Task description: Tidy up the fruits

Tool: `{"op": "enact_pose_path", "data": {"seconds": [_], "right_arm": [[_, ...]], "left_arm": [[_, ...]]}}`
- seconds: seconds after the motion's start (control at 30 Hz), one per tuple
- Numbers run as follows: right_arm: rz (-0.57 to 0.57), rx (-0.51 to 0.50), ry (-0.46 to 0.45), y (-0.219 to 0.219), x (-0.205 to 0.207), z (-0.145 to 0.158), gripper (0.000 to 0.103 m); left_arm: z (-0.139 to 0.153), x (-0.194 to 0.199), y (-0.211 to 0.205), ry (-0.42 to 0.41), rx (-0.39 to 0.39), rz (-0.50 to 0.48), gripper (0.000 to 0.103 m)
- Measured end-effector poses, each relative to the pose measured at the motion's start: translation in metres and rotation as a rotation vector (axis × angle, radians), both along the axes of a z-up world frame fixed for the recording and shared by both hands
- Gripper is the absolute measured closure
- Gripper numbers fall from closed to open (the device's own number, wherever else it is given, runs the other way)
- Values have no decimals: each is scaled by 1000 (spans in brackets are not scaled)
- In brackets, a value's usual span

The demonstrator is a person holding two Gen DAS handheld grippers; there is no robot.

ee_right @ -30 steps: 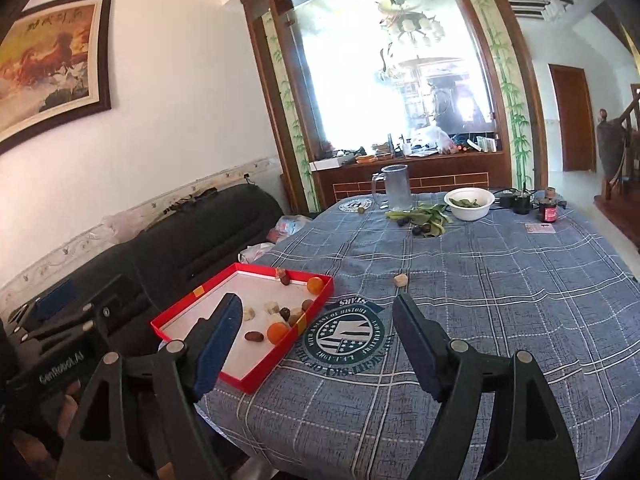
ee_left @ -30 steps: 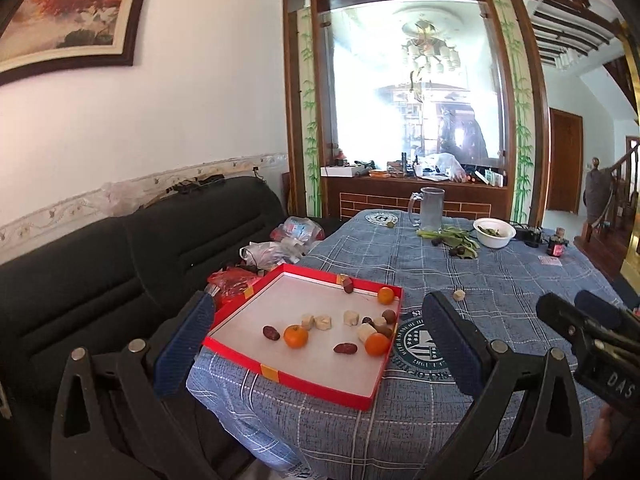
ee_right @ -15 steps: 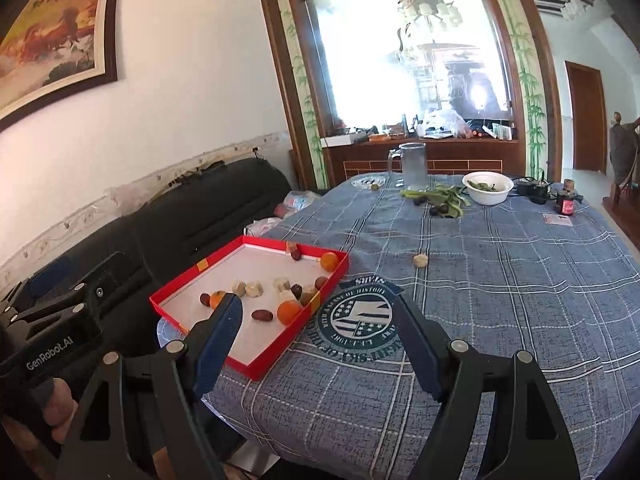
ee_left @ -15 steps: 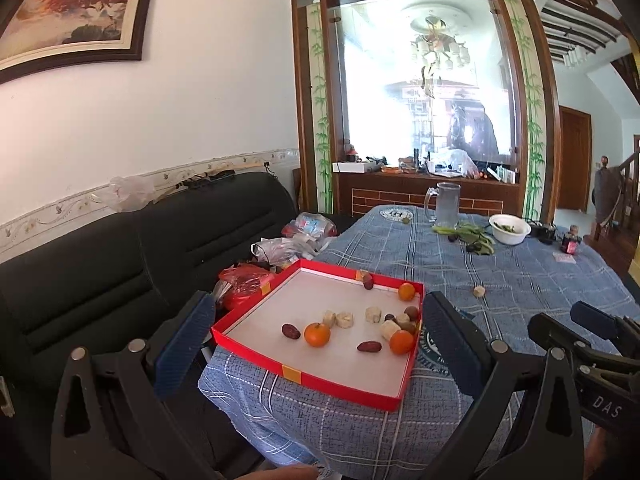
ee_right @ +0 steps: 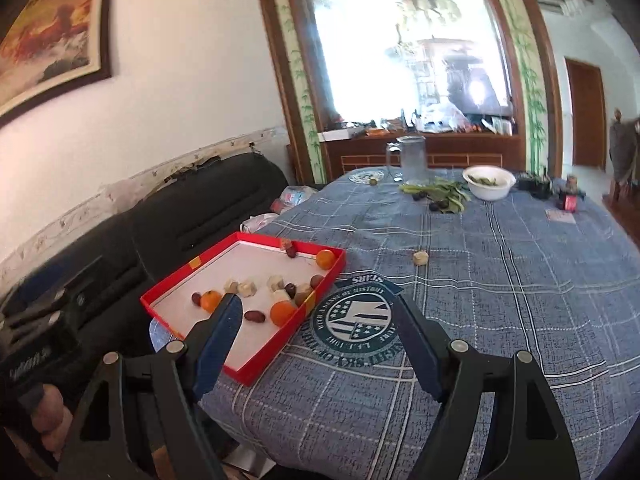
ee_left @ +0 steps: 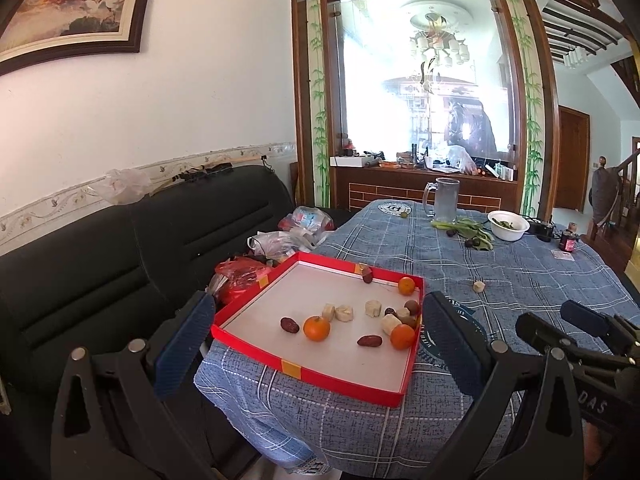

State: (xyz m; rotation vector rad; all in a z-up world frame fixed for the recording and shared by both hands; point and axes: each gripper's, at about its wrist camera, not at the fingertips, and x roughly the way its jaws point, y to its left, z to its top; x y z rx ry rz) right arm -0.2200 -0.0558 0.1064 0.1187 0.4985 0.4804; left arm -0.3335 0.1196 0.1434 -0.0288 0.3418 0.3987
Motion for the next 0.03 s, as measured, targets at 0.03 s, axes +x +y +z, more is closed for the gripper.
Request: {"op": "enact_pose_path", "data": {"seconds": [0.03], "right_arm": [[-20, 11, 17, -8, 8, 0, 26]], "left_arm": [[0, 2, -2, 2, 4, -4, 0]]}}
